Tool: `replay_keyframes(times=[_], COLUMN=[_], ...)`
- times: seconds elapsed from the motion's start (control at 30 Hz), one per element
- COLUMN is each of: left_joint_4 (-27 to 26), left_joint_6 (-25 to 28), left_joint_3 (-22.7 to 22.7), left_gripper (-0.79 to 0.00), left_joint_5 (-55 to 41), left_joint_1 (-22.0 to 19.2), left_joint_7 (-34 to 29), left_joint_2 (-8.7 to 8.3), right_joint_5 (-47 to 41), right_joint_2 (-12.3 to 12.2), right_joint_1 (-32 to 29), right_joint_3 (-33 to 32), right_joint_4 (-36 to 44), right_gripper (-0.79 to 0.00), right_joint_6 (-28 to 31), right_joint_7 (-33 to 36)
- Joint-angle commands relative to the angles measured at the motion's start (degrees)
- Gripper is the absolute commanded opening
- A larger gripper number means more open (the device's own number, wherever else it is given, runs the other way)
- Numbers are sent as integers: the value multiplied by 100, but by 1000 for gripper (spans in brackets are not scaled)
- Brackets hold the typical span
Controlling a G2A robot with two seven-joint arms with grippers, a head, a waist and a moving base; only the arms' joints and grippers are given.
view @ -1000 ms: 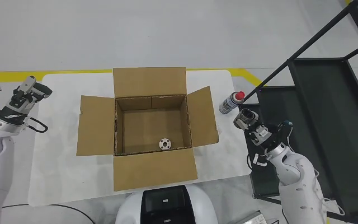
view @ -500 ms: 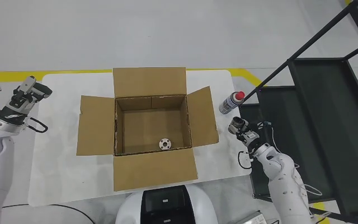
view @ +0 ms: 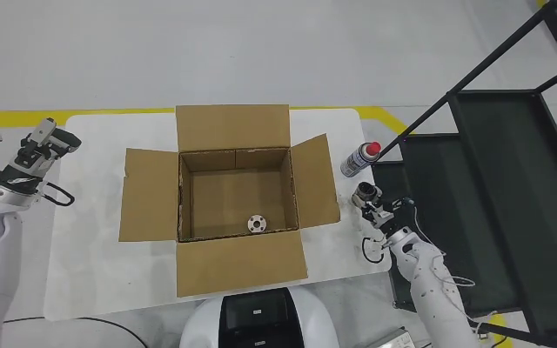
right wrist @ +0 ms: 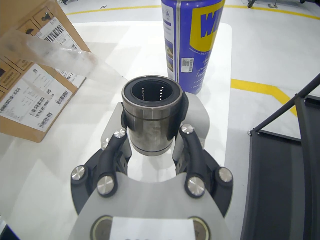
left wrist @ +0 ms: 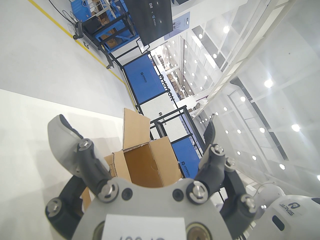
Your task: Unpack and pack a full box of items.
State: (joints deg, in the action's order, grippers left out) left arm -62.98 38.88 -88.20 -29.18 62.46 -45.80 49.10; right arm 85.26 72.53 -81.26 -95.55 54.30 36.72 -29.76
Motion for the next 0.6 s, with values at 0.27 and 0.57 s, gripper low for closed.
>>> replay_keyframes(times=[0.27, 0.57], left_joint_4=[0, 0], left_joint_6=[0, 0], left_joint_3=[0, 0], left_gripper=[0, 0], left_joint_5=[0, 0], left_joint_1=[0, 0], left_joint_7=[0, 0], left_joint_2=[0, 0], right_joint_5=[202, 197], right_joint_2=[9, 16], right_joint_1=[640, 1121], right_joint_3=[294, 530], right_joint_4=[-1288, -2046], right_gripper=[-785, -785], right_joint_6=[-646, -688], right_joint_7=[-768, -908])
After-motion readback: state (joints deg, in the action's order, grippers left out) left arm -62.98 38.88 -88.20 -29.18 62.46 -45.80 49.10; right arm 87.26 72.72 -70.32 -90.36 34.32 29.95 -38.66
